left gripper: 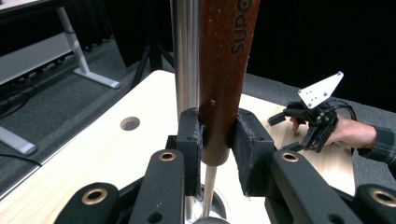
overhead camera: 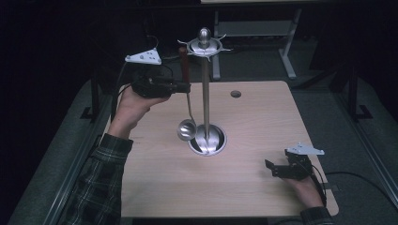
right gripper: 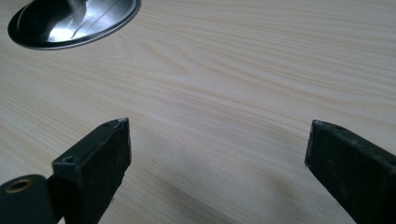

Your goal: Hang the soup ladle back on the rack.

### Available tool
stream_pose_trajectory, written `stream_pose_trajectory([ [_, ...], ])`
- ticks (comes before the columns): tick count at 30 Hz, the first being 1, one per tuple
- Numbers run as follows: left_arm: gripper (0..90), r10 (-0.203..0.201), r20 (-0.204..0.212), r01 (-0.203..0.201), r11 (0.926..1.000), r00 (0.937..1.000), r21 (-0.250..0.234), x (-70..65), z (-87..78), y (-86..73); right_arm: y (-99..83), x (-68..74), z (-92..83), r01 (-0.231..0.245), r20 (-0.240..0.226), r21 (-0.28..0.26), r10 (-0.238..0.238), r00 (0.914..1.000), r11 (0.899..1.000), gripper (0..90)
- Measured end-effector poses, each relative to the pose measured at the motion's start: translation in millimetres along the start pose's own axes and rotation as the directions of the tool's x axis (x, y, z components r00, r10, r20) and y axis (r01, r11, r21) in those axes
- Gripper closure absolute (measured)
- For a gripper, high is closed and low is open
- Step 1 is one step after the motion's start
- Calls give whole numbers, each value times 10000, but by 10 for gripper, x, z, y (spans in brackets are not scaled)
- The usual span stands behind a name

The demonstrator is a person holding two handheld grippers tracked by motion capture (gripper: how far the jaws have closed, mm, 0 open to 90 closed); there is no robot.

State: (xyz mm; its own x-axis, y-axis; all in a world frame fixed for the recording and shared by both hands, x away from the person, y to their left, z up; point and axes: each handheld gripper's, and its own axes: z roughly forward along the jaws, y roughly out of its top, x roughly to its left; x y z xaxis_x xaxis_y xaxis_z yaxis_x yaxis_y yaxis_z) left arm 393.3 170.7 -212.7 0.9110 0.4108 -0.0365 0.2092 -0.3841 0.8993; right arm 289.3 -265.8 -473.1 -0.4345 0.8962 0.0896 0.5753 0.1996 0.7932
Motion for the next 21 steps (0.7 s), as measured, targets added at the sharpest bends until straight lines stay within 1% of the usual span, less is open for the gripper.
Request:
stream_pose_trajectory([
  [5,733,6,73,-6,10000,10000,47,27,56,6,-8,-11,-7,-28,-19,-36,28,10000,10000,64],
  [12,722,-30,178,31,10000,9998,-64,22,90,-11,-9,-8,-9,-14,-38,-37,14,10000,10000,64],
  [13,708,-46,201,48,9999,9998,-93,18,87,-12,-10,-12,-10,39,-33,-38,-39,10000,10000,64],
  [16,622,-25,77,26,9998,10000,-195,-4,58,-17,-9,-12,-11,46,-28,-62,-47,10000,10000,64],
  [19,551,-20,-177,19,10000,9998,-55,-21,37,-54,-8,-6,-8,1,-29,-51,-1,10000,10000,64],
  [20,533,57,-295,-55,10000,9995,69,-20,23,-79,-7,-5,-7,-7,-30,-40,7,10000,10000,64],
  [21,512,5,-368,-1,10000,9993,97,-24,12,-102,-5,-2,-7,-6,-28,-24,6,10000,10000,64],
])
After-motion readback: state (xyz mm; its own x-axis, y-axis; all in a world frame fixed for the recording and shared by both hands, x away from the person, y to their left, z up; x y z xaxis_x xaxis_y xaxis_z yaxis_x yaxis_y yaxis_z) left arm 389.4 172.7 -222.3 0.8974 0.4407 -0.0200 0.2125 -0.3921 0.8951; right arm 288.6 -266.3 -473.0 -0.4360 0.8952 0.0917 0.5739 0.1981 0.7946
